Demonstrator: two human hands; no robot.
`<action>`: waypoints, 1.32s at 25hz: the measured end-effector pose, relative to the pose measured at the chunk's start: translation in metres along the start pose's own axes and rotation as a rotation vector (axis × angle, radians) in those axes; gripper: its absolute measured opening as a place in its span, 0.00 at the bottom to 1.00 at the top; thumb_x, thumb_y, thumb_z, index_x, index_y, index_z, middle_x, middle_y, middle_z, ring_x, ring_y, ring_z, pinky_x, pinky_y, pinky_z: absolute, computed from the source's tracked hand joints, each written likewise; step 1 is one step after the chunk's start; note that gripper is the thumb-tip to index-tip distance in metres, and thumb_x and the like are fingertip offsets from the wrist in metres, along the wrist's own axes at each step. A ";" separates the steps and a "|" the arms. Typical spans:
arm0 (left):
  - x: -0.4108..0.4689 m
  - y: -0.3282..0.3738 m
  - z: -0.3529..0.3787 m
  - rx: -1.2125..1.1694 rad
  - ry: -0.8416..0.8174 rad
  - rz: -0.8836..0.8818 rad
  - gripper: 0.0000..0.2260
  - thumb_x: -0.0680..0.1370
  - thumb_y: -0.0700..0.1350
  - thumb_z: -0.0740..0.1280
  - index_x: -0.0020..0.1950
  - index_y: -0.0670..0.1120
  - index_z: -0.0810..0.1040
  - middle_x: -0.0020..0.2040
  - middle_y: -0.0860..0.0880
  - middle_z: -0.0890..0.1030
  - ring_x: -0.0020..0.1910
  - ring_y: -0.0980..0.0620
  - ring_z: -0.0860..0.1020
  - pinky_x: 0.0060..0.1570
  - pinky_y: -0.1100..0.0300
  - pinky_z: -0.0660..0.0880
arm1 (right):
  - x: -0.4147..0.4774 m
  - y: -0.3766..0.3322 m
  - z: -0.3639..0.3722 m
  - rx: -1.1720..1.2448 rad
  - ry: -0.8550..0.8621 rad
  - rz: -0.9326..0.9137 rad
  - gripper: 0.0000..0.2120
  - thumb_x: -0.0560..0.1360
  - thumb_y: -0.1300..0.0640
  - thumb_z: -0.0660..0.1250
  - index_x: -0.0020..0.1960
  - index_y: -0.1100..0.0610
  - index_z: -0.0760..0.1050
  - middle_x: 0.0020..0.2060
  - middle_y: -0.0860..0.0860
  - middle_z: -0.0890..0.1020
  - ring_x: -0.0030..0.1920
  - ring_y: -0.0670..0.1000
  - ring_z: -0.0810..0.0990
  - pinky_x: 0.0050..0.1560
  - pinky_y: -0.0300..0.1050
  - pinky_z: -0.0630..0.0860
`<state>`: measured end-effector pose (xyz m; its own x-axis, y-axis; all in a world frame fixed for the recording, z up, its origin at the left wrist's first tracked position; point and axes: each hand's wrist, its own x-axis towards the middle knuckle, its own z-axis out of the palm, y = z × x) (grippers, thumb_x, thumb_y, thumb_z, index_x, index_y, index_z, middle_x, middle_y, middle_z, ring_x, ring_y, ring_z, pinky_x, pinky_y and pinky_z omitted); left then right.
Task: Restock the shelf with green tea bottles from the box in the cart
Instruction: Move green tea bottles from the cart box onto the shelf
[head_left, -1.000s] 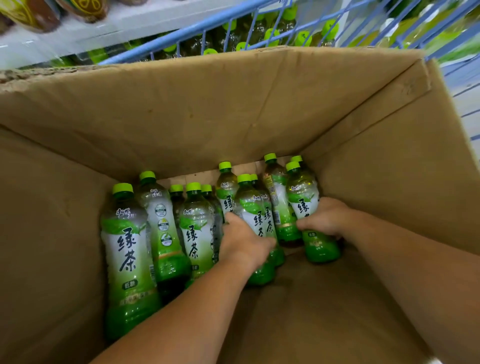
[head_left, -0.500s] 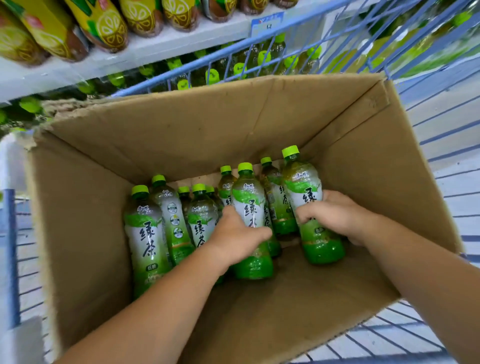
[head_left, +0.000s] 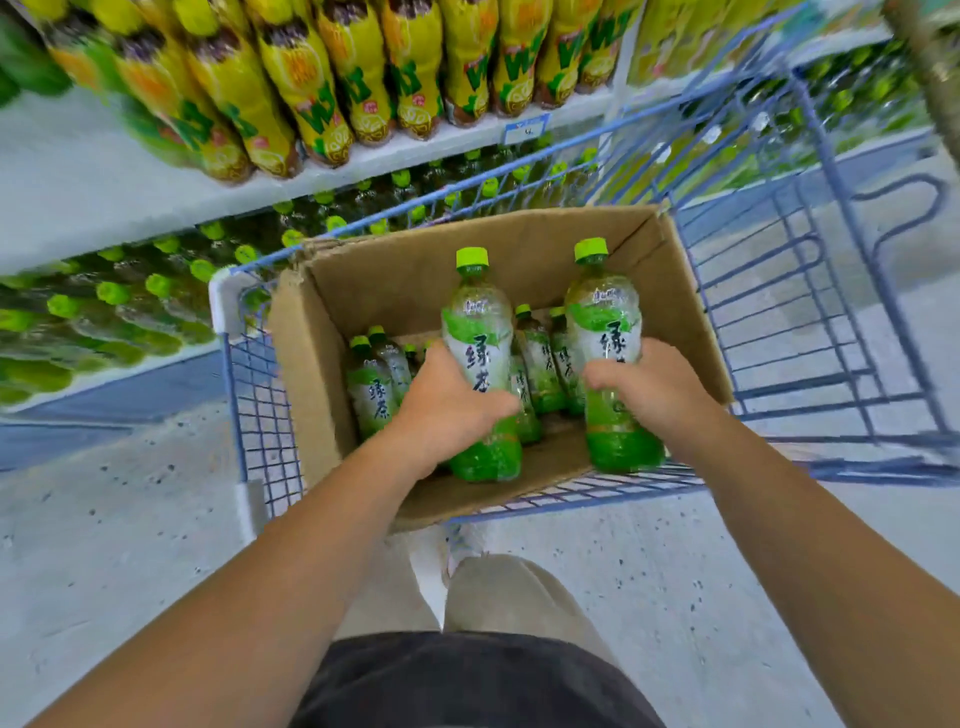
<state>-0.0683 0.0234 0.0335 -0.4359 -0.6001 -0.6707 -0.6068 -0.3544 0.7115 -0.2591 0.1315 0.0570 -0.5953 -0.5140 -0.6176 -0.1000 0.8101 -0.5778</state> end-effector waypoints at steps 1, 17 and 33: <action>-0.013 0.005 -0.008 -0.013 0.008 0.016 0.39 0.53 0.57 0.76 0.63 0.52 0.68 0.54 0.49 0.80 0.52 0.49 0.81 0.51 0.46 0.81 | -0.014 -0.006 -0.003 -0.011 0.025 -0.035 0.16 0.54 0.43 0.71 0.39 0.50 0.81 0.31 0.47 0.83 0.37 0.51 0.83 0.36 0.46 0.77; -0.168 -0.009 -0.170 -0.152 0.355 0.170 0.30 0.68 0.44 0.78 0.64 0.51 0.66 0.52 0.50 0.79 0.43 0.58 0.82 0.35 0.64 0.77 | -0.113 -0.133 0.069 -0.211 -0.115 -0.477 0.15 0.62 0.43 0.74 0.43 0.49 0.75 0.36 0.46 0.81 0.35 0.47 0.79 0.30 0.43 0.68; -0.227 -0.116 -0.439 -0.037 0.394 0.264 0.30 0.62 0.48 0.76 0.60 0.56 0.66 0.51 0.51 0.79 0.46 0.55 0.81 0.37 0.63 0.80 | -0.235 -0.267 0.315 -0.068 -0.087 -0.536 0.10 0.70 0.44 0.75 0.45 0.47 0.77 0.35 0.44 0.83 0.32 0.39 0.80 0.25 0.34 0.69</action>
<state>0.3926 -0.1135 0.1952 -0.2824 -0.8969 -0.3404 -0.4819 -0.1742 0.8587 0.1584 -0.0525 0.1884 -0.3786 -0.8790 -0.2898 -0.4242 0.4431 -0.7897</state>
